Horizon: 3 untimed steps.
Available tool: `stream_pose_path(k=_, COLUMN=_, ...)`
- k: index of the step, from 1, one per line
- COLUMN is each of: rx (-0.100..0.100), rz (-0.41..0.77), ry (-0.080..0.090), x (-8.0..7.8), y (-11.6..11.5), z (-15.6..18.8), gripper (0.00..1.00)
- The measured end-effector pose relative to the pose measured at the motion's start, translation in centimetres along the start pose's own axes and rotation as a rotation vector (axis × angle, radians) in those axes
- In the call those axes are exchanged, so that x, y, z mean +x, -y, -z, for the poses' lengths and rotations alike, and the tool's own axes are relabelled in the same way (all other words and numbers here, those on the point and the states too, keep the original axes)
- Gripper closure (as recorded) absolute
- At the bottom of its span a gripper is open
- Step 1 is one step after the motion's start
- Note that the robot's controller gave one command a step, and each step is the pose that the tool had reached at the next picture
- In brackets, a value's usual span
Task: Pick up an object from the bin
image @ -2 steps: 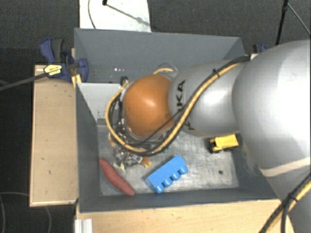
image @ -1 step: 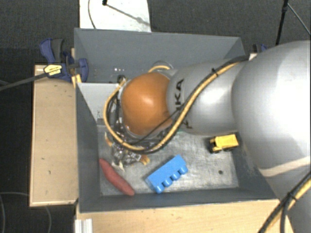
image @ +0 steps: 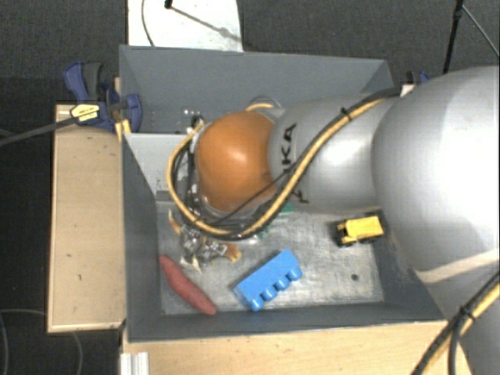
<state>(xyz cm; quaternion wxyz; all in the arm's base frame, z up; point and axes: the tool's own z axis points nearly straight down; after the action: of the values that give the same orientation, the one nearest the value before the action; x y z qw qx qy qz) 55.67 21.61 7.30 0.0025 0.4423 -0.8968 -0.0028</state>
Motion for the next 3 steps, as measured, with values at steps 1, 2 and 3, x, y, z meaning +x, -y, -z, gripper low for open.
stream_pose_path(k=1, rx=0.004, rz=0.088, ry=0.001, x=-0.3, y=0.1, z=0.0, gripper=1.0)
stream_pose_path(k=2, rx=0.003, rz=0.089, ry=-0.001, x=0.2, y=-0.2, z=4.7, gripper=1.0)
stream_pose_path(k=3, rx=0.014, rz=0.087, ry=0.014, x=-0.3, y=0.2, z=6.4, gripper=1.0)
